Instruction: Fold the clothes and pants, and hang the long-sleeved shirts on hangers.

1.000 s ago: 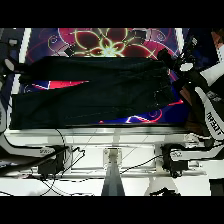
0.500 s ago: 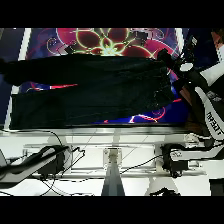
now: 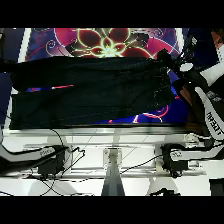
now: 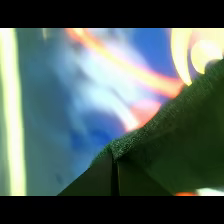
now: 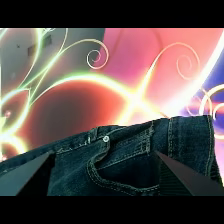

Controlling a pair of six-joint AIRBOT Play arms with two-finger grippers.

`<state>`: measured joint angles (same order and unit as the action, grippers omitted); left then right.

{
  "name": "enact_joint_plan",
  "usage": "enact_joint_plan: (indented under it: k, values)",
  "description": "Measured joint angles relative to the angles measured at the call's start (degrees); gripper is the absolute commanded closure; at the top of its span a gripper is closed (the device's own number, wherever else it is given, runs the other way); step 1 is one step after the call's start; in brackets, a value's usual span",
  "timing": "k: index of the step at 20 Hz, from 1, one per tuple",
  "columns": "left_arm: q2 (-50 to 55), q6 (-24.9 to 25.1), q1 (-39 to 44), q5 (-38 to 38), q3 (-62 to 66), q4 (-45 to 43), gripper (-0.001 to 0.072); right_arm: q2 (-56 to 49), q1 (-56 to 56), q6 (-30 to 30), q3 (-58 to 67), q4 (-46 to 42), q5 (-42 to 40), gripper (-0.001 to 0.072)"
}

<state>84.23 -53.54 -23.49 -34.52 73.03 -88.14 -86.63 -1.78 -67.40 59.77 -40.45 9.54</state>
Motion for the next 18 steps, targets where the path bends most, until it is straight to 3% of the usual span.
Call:
enact_joint_plan:
  k: [2,6,7,8,9,10,15,16,18]
  values:
    - [4.5,0.2,-0.1,11.1,0.0,0.1,0.0692,0.0,0.0,0.0,0.0,-0.7,0.0,0.0016]
    - [9.6,0.4,-0.1,24.3,0.0,0.2,0.0688,0.0,0.0,0.0,0.0,-1.7,-0.1,0.0016]
    - [10.3,0.4,-0.1,26.4,0.0,0.2,0.0629,0.0,0.0,0.0,0.0,-1.7,-0.1,0.0016]
    - [11.0,0.5,-0.1,28.6,0.0,0.2,0.0445,-0.1,0.0,0.0,0.0,-1.7,-0.1,0.0016]
    - [11.5,0.4,-0.1,30.2,0.0,0.2,0.0168,-0.1,0.0,0.0,0.0,-1.9,-0.1,0.0016]
    - [11.8,0.4,-0.1,31.5,0.0,0.2,0.0048,-0.1,0.0,0.0,0.0,-1.9,-0.1,0.0016]
    - [11.5,0.1,-0.2,34.0,0.0,8.1,0.0052,-0.1,0.0,0.0,0.0,-1.9,-0.1,0.0016]
    - [10.9,0.0,-0.4,33.9,0.0,10.7,0.0114,-0.1,0.0,0.0,0.0,-2.0,-0.1,0.0015]
    - [9.2,0.0,-1.0,30.6,0.0,15.5,0.0421,-0.1,0.0,0.0,0.0,-2.0,0.0,0.0015]
